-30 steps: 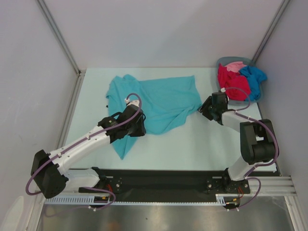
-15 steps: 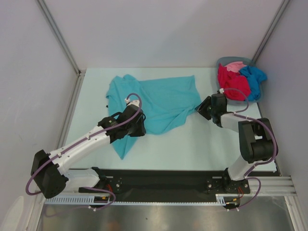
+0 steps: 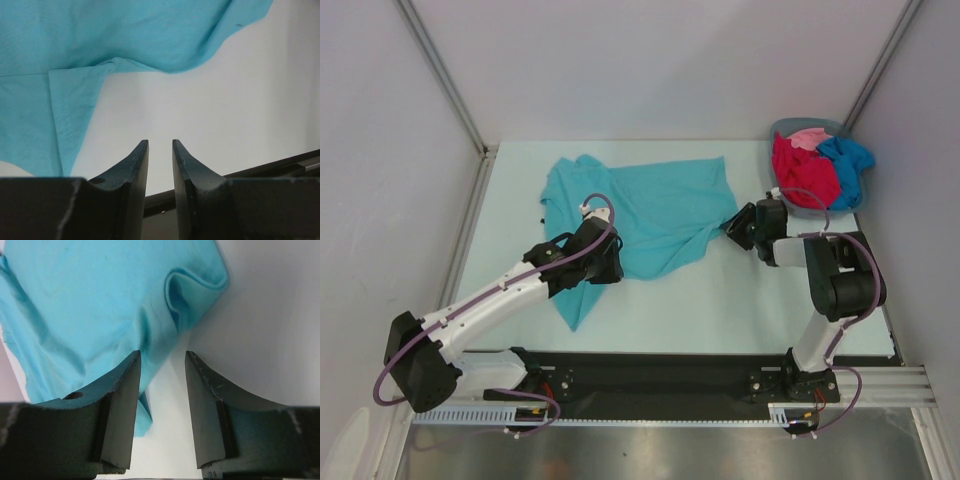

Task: Fold and stack the t-shirts
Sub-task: Flatten the tshirt out

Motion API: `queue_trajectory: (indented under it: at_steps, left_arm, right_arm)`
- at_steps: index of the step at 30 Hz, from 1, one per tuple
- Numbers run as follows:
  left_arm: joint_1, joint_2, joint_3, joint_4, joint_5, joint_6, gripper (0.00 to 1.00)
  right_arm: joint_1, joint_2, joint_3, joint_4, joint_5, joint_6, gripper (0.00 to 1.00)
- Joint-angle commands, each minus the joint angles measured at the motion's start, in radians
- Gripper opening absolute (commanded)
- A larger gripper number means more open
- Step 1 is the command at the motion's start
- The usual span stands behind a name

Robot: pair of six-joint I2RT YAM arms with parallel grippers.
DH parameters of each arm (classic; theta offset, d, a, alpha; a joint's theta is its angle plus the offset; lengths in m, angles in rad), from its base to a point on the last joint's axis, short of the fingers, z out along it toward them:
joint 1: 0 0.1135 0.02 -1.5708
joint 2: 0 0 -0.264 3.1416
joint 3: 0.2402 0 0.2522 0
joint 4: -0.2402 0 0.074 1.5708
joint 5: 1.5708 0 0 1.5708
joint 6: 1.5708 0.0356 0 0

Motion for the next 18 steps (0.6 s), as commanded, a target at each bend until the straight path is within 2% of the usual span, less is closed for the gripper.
queue_trajectory:
  at_steps: [1, 5, 9, 10, 12, 13, 14, 18]
  left_arm:
    - [-0.004, -0.028, 0.034, 0.005, 0.010, 0.013, 0.31]
    - [-0.004, -0.033, 0.036, -0.001, 0.006, 0.011, 0.31]
    - [-0.004, -0.038, 0.036, -0.006, 0.001, 0.010, 0.31]
    - [-0.004, -0.036, 0.038, -0.006, 0.001, 0.010, 0.31]
    - [-0.004, -0.034, 0.039, -0.006, 0.004, 0.010, 0.31]
    - [-0.004, -0.028, 0.041, -0.006, 0.004, 0.010, 0.31]
    - [-0.004, -0.028, 0.042, -0.005, 0.006, 0.010, 0.31]
    - [-0.005, -0.024, 0.044, -0.004, 0.012, 0.010, 0.31]
  right_arm:
    - [-0.003, 0.062, 0.034, 0.058, -0.027, 0.004, 0.46]
    - [0.006, 0.108, 0.077, 0.049, -0.027, 0.015, 0.42]
    - [0.025, 0.089, 0.091, 0.012, -0.003, 0.002, 0.28]
    - [0.025, 0.075, 0.092, -0.002, 0.005, -0.001, 0.21]
    - [0.026, 0.056, 0.094, -0.025, 0.014, -0.008, 0.13]
    - [0.026, 0.046, 0.092, -0.037, 0.026, -0.017, 0.05]
    - [0.026, 0.032, 0.092, -0.062, 0.034, -0.022, 0.01]
    - [0.028, -0.019, 0.125, -0.137, 0.060, -0.051, 0.00]
